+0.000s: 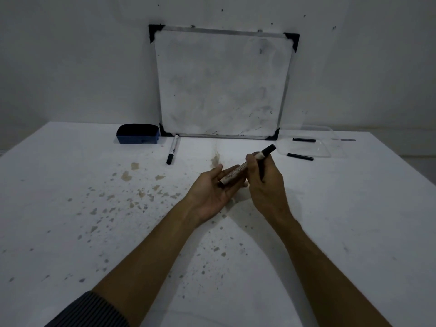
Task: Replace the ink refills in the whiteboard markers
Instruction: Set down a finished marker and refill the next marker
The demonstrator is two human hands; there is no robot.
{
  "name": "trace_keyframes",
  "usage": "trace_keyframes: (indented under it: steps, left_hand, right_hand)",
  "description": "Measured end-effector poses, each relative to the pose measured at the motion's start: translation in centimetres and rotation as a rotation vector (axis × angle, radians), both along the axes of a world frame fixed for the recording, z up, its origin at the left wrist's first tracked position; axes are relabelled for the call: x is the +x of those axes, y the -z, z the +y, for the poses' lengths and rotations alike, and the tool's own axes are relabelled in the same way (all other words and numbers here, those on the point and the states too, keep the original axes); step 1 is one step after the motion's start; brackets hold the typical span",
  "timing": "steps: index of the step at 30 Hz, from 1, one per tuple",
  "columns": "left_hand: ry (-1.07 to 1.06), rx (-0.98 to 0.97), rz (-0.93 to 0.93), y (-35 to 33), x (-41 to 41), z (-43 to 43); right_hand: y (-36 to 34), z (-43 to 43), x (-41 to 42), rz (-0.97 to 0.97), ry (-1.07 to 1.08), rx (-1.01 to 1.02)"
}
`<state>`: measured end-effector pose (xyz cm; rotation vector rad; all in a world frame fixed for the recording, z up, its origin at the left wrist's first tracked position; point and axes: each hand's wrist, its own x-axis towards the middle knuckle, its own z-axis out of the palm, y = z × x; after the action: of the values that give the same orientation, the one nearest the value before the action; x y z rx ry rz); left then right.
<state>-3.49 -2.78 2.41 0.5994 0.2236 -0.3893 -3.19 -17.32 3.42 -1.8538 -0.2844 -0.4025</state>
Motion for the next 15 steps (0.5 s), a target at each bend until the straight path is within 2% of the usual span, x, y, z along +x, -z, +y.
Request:
trace_keyframes:
  steps: [5, 9, 11, 15]
  left_hand:
    - [-0.010, -0.018, 0.010, -0.2, 0.0, 0.0]
    - [0.047, 0.029, -0.019, -0.3, -0.1, 0.6]
    - [0.064, 0.059, -0.048, -0.3, -0.1, 0.9]
    - [0.105, 0.187, -0.158, -0.5, -0.1, 1.8]
  right_hand:
    - [-0.5, 0.0, -0.4, -0.125, 0.086, 0.114]
    - [0.1, 0.0, -0.4, -0.052, -0.012, -0.051]
    - [0.3, -0.4, 0.0, 0.012, 0.024, 0.032]
    - [0.1, -1.7, 0.9, 0.154, 0.004, 0.324]
